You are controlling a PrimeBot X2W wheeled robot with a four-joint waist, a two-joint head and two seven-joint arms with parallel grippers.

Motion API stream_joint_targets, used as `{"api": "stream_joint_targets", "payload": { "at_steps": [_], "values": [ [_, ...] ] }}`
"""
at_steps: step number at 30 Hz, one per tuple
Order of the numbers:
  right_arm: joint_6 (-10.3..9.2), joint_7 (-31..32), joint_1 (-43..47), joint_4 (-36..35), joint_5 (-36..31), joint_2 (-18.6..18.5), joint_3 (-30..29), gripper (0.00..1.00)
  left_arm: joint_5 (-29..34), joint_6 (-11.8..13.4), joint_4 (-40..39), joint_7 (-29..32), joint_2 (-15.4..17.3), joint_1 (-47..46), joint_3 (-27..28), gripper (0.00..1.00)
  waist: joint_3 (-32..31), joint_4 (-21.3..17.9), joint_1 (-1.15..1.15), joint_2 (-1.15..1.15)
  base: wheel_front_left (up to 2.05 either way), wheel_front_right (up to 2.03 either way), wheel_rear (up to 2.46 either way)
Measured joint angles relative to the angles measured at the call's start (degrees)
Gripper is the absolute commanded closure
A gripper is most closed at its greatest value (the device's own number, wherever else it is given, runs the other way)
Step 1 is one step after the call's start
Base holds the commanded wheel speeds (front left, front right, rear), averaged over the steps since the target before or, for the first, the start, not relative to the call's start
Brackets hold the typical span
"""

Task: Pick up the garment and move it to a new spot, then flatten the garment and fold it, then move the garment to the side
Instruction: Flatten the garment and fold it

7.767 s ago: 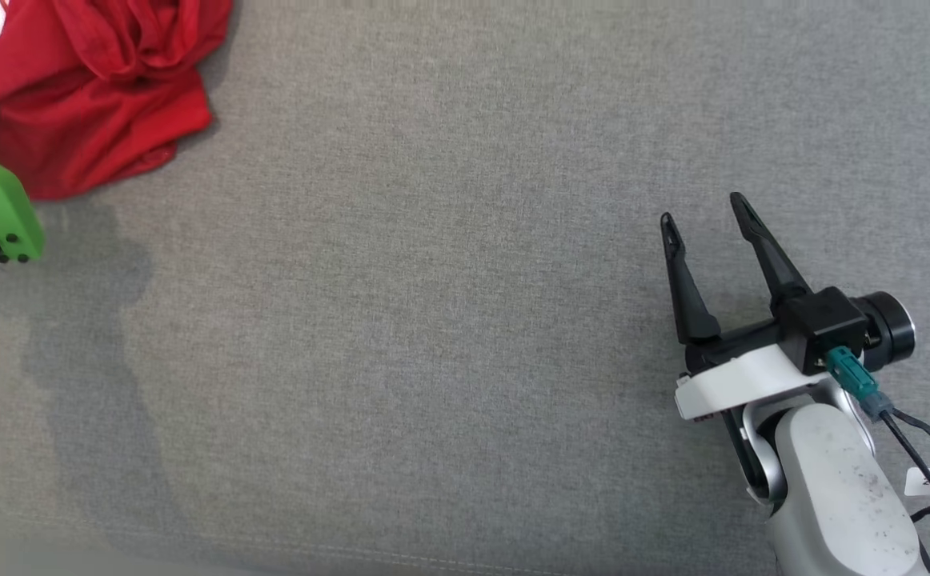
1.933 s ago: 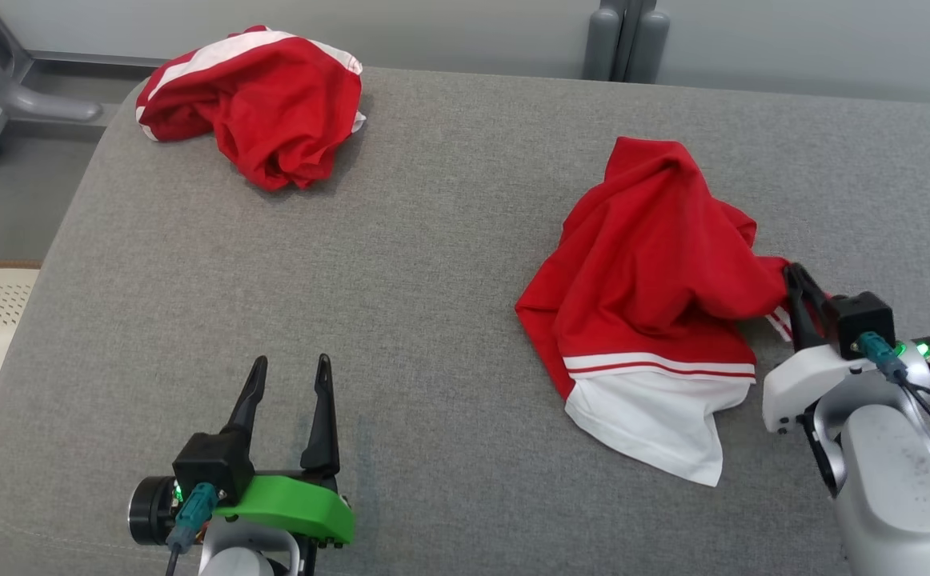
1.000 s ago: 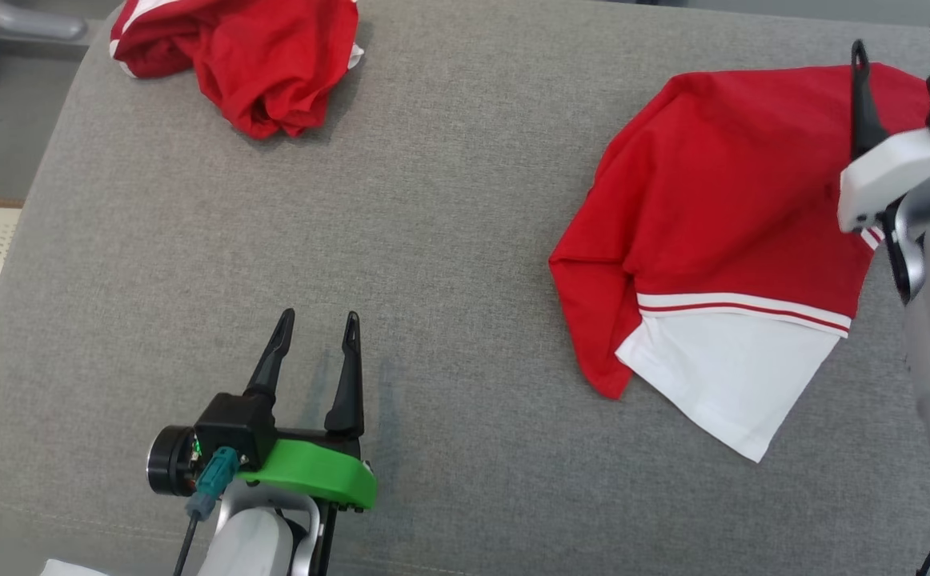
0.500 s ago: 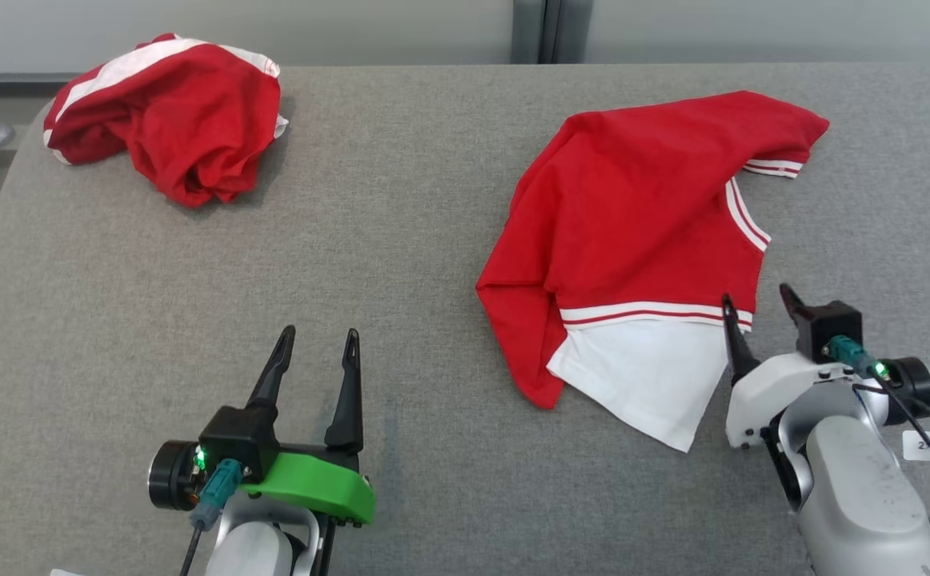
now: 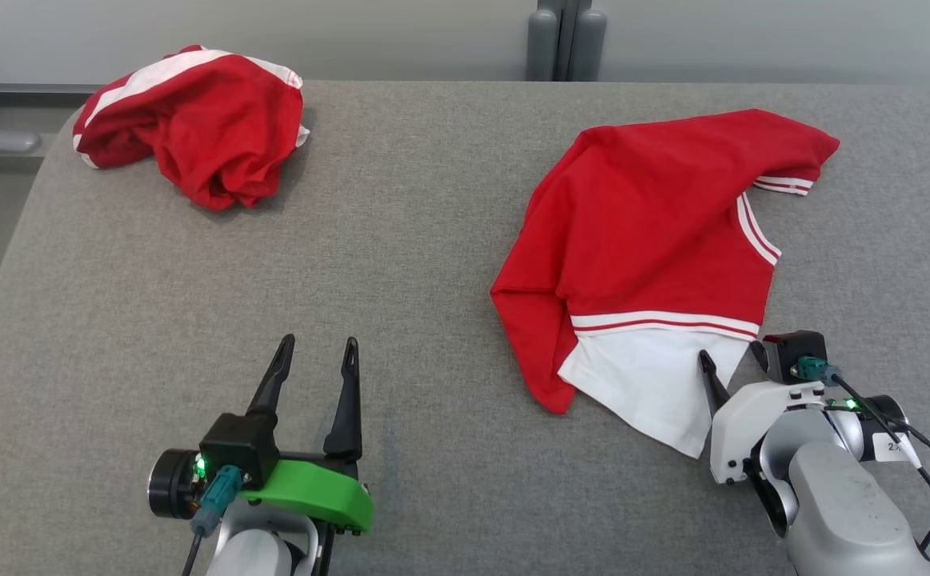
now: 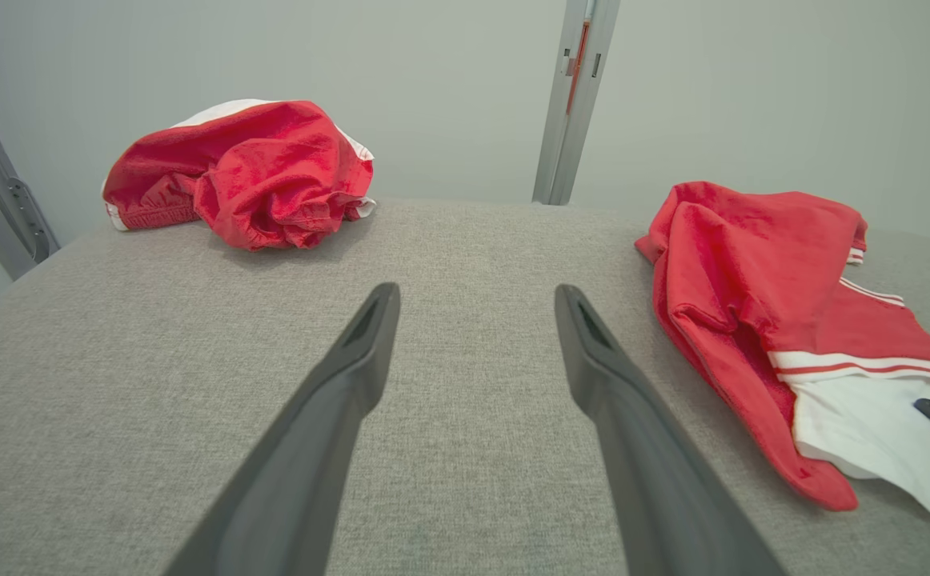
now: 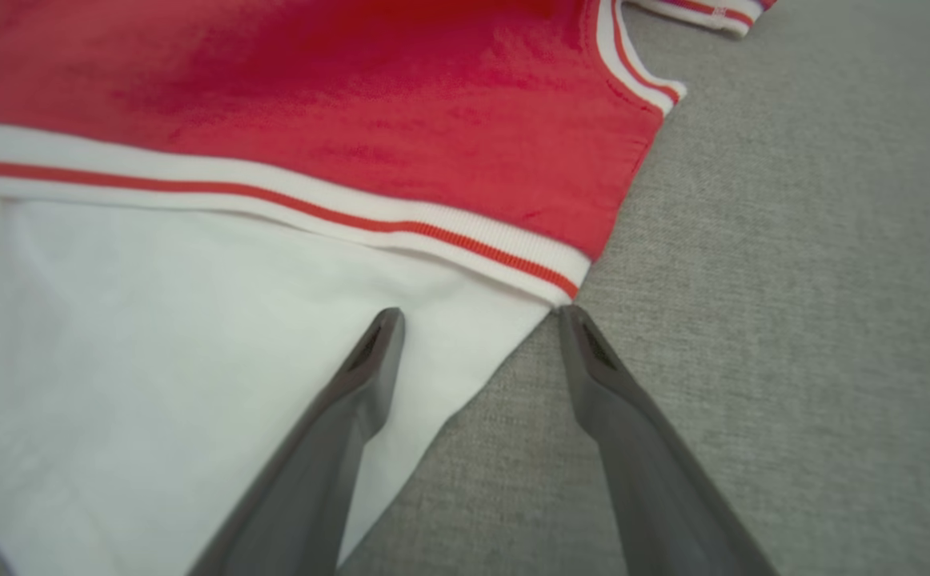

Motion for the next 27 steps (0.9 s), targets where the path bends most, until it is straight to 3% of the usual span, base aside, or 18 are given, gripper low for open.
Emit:
{"api": "stream_joint_targets", "payload": {
  "at_steps": [1,2,7,16,21,22,24,25,26,27],
  "values": [
    [0.0,0.02,-0.19,0.29,0.12,-0.02,0.14,0.74,0.01,0.0,0.01,0.0,0.0,0.14,0.08,0.0,-0.01,0.13,0.0,0.0,0.0,0.0,0.0],
    [0.0,0.09,-0.48,0.71,0.27,-0.24,0.52,1.0,0.01,0.0,0.03,0.0,0.0,0.33,0.11,0.0,-0.06,0.23,0.0,0.0,0.0,0.0,0.0],
    [0.04,-0.74,-1.36,1.66,0.54,-2.68,-0.21,1.0,0.1,0.0,0.08,0.0,0.0,0.93,0.38,0.0,-0.61,0.18,0.0,0.0,0.0,0.0,0.0],
    [0.04,-1.48,-1.96,0.9,-1.52,-11.6,-8.12,1.0,0.46,-0.23,-0.15,0.0,0.0,1.44,-0.36,0.0,-0.76,-0.9,0.0,0.0,0.0,0.0,0.0],
    [0.04,-0.86,-1.88,-0.42,-3.88,-13.1,-12.54,1.0,0.54,-0.46,-0.09,0.0,0.0,1.47,-0.99,0.0,-0.1,-1.46,0.0,0.0,0.0,0.0,0.0],
    [0.04,-0.78,-1.87,-0.58,-4.2,-12.87,-13.32,0.97,0.55,-0.48,-0.05,0.0,0.0,1.47,-1.12,0.0,0.02,-1.61,0.0,0.0,0.0,0.0,0.0],
    [0.04,-0.88,-1.77,-0.87,-5.0,-12.45,-14.37,0.67,0.55,-0.51,0.02,0.0,0.0,1.47,-1.42,0.0,0.18,-1.91,0.0,0.0,0.0,0.0,0.0],
    [0.04,-1.3,-1.75,-1.25,-5.47,-12.15,-15.07,0.29,0.55,-0.59,0.05,0.0,0.0,1.46,-1.68,0.0,0.21,-2.09,0.0,0.0,0.0,0.0,0.0],
    [0.03,-1.87,-1.67,-1.69,-5.93,-11.93,-15.66,0.0,0.53,-0.83,0.12,0.0,0.0,1.45,-2.13,0.0,0.2,-2.26,0.0,0.0,0.0,0.0,0.0],
    [0.03,-2.35,-1.58,-2.18,-6.19,-11.47,-16.1,0.0,0.52,-1.07,0.25,0.01,0.0,1.44,-2.58,0.0,0.12,-2.41,0.0,0.0,0.0,0.0,0.0]
  ]
}}
